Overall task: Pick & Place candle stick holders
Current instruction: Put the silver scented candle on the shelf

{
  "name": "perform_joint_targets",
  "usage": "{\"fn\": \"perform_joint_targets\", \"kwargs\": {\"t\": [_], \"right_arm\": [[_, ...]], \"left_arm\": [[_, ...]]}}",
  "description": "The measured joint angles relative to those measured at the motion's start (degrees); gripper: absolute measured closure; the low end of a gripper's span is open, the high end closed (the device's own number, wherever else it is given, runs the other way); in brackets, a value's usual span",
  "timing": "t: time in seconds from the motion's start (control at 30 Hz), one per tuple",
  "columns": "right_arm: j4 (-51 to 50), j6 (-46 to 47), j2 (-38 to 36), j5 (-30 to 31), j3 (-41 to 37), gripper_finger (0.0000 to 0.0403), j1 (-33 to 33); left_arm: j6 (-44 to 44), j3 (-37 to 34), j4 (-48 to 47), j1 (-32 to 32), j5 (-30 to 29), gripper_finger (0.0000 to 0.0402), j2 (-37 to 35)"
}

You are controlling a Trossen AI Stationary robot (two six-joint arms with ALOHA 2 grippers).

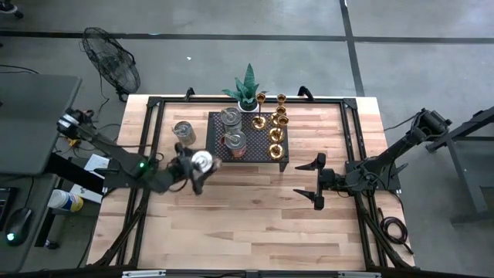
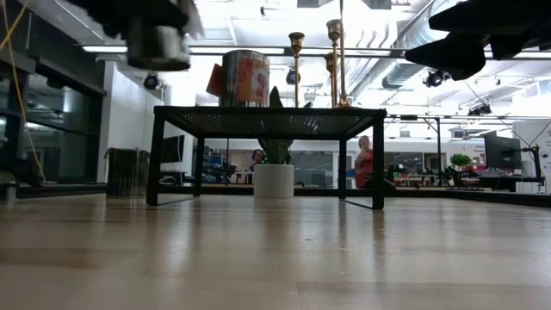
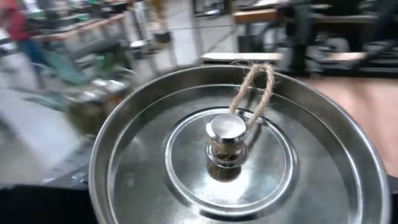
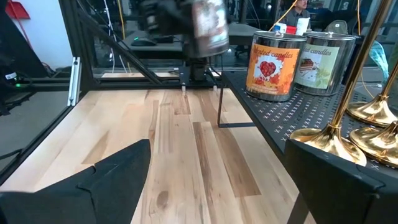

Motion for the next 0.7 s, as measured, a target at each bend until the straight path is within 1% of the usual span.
{"fn": "perform_joint_targets", "kwargs": {"t": [0.17,0.27,0.37,0.43,0.6,0.7], "right_arm": [[0.02,-0.01,0.00,0.02,0.00,0.0041,0.00],[0.02,-0.01,0.00,0.00,-0.01,0.0041,0.01],[0.02,-0.01,0.00,0.00,-0.02,0.0041,0.02],[0.02,0.00,0.00,0.00,-0.01,0.0041,0.00],[0.02,0.01,0.00,0.00,0.00,0.0041,0.00],[0.02,0.01,0.00,0.00,-0.02,0.0041,0.01]], "left_arm": [[-0.02,4.08,-4.13,7.44,-1.14,0.0059,0.46],[-3.07,4.31,-4.35,11.22,-1.42,0.0059,0.55],[-8.41,4.31,-6.41,14.67,0.65,0.0059,0.57],[-10.64,4.31,-8.65,16.43,1.04,0.0059,0.62],[-11.93,4.31,-10.14,19.86,2.17,0.0059,2.38],[-13.05,4.31,-9.51,21.45,6.22,0.0059,4.04]]}}
